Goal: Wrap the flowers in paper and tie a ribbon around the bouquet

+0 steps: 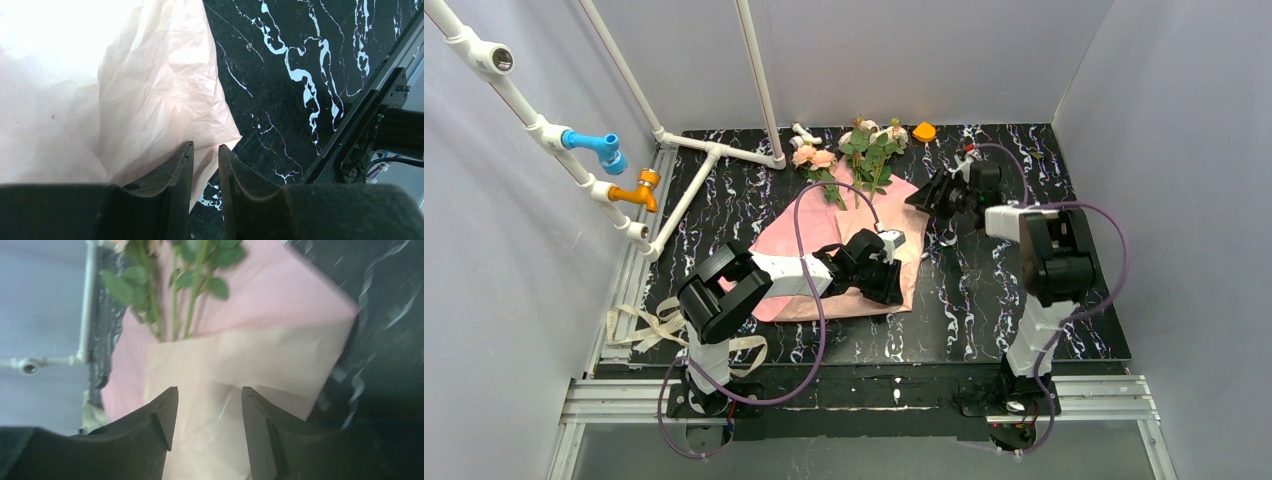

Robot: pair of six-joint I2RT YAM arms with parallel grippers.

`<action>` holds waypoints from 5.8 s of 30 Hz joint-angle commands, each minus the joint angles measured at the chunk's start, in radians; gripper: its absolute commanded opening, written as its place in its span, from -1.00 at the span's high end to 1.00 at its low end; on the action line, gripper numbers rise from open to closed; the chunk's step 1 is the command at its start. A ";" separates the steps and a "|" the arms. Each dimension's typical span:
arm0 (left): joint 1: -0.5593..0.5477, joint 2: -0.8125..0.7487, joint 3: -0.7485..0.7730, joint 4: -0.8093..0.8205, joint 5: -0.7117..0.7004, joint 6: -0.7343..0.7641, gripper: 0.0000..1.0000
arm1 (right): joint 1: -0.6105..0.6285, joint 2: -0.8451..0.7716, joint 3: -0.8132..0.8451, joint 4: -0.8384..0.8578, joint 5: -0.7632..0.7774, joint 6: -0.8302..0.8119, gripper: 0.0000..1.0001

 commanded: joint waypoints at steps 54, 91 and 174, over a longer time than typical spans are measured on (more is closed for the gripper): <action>-0.006 -0.019 0.030 -0.278 -0.011 0.151 0.57 | 0.109 -0.559 -0.546 -0.123 0.132 -0.080 -0.48; 0.216 -0.953 -0.547 -0.691 -0.503 -0.727 -0.02 | 0.542 -0.274 -0.284 -0.088 0.244 -0.072 -0.03; 0.235 -0.919 -0.404 -0.562 -0.722 -0.352 1.00 | 0.755 -0.146 0.022 -0.416 0.219 -0.086 0.71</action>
